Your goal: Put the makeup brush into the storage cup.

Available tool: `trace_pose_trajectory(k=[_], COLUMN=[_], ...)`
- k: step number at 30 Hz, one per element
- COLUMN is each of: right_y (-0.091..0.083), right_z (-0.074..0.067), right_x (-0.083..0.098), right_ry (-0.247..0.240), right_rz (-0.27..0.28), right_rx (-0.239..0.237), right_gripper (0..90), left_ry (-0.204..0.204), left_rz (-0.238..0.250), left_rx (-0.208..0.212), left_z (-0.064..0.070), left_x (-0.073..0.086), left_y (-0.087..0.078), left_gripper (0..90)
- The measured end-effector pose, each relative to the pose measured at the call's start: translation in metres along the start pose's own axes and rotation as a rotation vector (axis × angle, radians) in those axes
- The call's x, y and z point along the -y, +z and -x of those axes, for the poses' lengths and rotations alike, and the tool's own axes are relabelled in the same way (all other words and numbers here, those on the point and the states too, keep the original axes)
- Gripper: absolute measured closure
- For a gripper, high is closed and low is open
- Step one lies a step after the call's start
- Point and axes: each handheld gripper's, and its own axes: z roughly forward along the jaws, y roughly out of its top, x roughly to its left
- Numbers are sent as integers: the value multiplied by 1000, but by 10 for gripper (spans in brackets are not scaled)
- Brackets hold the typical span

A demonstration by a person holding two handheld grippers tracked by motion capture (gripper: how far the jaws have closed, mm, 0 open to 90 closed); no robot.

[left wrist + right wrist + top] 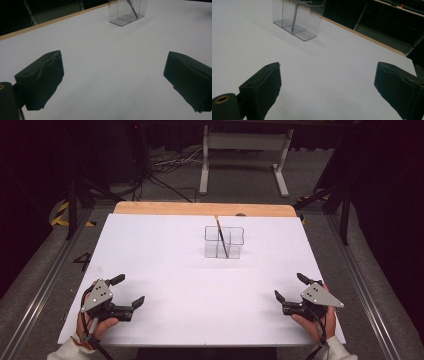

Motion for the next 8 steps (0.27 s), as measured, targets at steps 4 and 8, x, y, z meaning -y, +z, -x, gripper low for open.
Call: trace_pose_trajectory(k=[4,8], right_y=[0,-1], right_z=[0,2], right_x=[0,1], right_ry=[2,15], right_rz=[2,3], right_rx=[1,16], right_gripper=[81,85], left_ry=[-7,-6], left_rz=[-3,-8], left_rx=[0,0], left_z=[0,0], left_x=[0,0], left_y=[1,2], left_gripper=[36,37])
